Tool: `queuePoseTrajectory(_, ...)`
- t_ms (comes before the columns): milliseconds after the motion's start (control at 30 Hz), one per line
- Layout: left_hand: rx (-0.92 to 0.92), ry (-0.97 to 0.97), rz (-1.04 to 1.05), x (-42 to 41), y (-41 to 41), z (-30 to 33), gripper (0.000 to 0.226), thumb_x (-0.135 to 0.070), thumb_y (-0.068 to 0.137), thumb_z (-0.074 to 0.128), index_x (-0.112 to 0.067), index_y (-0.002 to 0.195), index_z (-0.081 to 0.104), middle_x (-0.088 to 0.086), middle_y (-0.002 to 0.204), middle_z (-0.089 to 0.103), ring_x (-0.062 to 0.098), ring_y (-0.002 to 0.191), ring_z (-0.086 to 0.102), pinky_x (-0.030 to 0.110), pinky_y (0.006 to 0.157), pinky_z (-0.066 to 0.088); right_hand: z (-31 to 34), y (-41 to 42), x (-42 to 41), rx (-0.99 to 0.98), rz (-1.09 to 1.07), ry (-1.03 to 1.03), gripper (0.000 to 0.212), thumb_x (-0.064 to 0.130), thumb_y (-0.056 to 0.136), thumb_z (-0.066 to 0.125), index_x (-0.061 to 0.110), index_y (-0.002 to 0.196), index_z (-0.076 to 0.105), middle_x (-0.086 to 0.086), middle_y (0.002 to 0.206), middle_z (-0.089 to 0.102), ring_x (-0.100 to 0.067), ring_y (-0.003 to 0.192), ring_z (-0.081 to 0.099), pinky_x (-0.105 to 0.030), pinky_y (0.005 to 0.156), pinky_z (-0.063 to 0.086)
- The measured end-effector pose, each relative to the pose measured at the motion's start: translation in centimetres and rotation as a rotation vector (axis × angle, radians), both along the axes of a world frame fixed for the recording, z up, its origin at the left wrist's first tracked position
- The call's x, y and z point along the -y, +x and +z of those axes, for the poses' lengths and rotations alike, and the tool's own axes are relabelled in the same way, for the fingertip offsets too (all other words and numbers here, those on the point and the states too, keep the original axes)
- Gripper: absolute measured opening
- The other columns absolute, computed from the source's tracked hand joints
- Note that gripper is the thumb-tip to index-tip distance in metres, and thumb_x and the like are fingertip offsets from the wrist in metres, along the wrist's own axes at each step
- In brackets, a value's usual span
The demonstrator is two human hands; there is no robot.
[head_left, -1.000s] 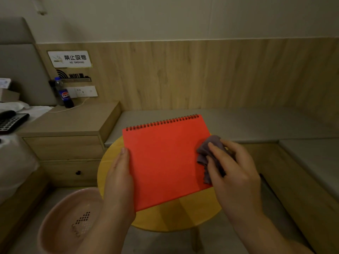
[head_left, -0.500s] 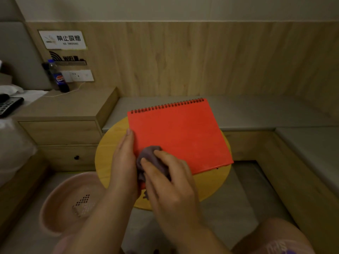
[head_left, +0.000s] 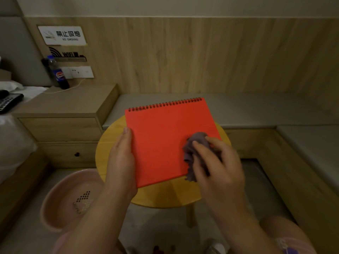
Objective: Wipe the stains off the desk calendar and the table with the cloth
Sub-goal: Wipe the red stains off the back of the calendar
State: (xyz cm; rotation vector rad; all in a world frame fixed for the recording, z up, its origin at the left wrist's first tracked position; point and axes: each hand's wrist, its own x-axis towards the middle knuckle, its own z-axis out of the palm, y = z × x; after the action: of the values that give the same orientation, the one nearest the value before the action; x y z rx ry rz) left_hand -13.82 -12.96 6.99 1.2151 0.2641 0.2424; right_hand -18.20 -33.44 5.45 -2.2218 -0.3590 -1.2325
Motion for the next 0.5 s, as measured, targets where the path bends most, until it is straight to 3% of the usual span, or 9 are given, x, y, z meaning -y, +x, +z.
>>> queuePoseTrajectory(133, 0.001, 0.005, 0.011, -0.4, -0.1, -0.1, 0.029, -0.060, 0.096, 0.052, -0.048, 0.097, 0.079, -0.011, 0.103, 0.080, 0.012, 0.096, 0.075, 0.034, 0.074, 0.061, 0.0, 0.9, 3.3, -0.001, -0.060, 0.029, 0.030, 0.012, 0.093, 0.066, 0.009, 0.123, 0.071, -0.015, 0.124, 0.060, -0.032, 0.110, 0.063, -0.047, 0.093, 0.053)
queuePoseTrajectory(267, -0.016, -0.018, 0.017, 0.0, -0.3, 0.3, 0.037, -0.062, 0.093, 0.054, -0.039, 0.111, 0.076, -0.001, 0.117, 0.077, 0.024, 0.112, 0.070, 0.054, 0.099, 0.053, 0.1, 0.9, 4.3, 0.024, -0.096, 0.049, 0.033, 0.011, 0.091, 0.067, 0.011, 0.123, 0.071, -0.015, 0.122, 0.061, -0.032, 0.108, 0.064, -0.046, 0.091, 0.054)
queuePoseTrajectory(400, -0.018, -0.013, 0.027, 0.2, -0.2, 0.3, 0.045, -0.065, 0.090, 0.055, -0.037, 0.122, 0.072, -0.002, 0.121, 0.076, 0.024, 0.115, 0.070, 0.057, 0.101, 0.051, 0.0, 0.5, 3.5, 0.012, -0.070, 0.057, 0.033, 0.011, 0.092, 0.067, 0.012, 0.124, 0.070, -0.012, 0.124, 0.059, -0.029, 0.108, 0.063, -0.041, 0.092, 0.053)
queuePoseTrajectory(500, -0.011, 0.009, 0.017, 0.2, -0.2, 0.2, 0.041, -0.064, 0.092, 0.053, -0.040, 0.118, 0.074, -0.004, 0.118, 0.077, 0.022, 0.111, 0.072, 0.055, 0.098, 0.054, -0.4, 0.0, 2.4, -0.015, -0.046, 0.068, 0.031, 0.007, 0.092, 0.070, 0.011, 0.123, 0.071, -0.012, 0.126, 0.059, -0.028, 0.110, 0.063, -0.043, 0.092, 0.054)
